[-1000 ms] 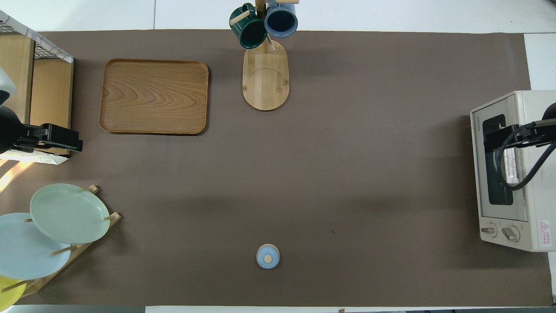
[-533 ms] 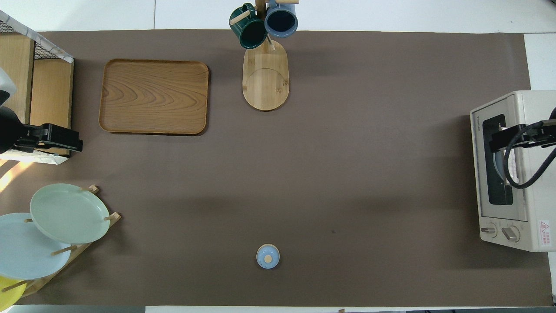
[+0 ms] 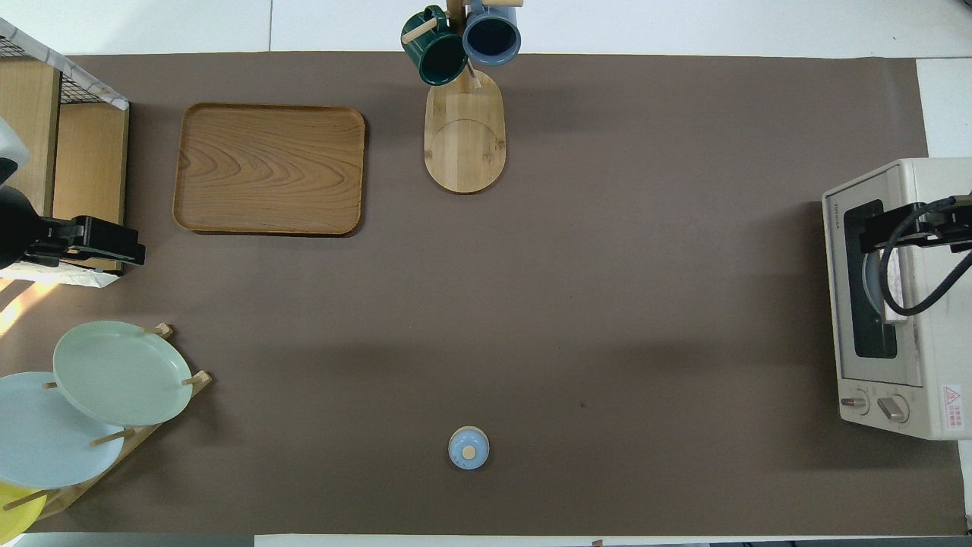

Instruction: Put eggplant into oven

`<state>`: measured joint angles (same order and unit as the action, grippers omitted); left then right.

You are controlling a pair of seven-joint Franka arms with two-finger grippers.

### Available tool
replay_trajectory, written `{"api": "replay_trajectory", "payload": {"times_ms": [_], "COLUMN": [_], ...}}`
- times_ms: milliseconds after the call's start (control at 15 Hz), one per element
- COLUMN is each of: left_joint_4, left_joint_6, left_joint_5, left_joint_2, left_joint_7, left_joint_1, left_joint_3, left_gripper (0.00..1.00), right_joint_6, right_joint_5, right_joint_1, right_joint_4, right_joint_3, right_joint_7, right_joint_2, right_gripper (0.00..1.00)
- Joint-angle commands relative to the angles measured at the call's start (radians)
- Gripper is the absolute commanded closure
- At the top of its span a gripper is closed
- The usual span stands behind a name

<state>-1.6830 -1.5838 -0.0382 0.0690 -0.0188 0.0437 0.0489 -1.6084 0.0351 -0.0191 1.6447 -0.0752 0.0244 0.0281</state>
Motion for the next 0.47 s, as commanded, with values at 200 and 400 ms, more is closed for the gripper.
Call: {"api": "replay_trajectory", "payload": {"times_ms": [200,400], "left_joint_4": [-0.006,-0.006], "left_joint_6": [0.004,0.002], "left_joint_5": [0.017,0.017], "left_joint_2": [0.011,0.011], "left_joint_7": [0.013,0.013], "left_joint_1": [-0.01,-0.01], "left_joint_3": [0.006,0.006], "left_gripper": [0.0,0.0], "right_joint_6": [0.025,0.031], "right_joint_5": [-0.018,-0.017], "right_joint_1": [0.007,0.007], "right_joint_4": [-0.031,-0.033], "right_joint_3": [0.003,0.003], "right_joint_7": [0.0,0.0], "right_joint_2": [0.007,0.007], "right_gripper": [0.0,0.0]}}
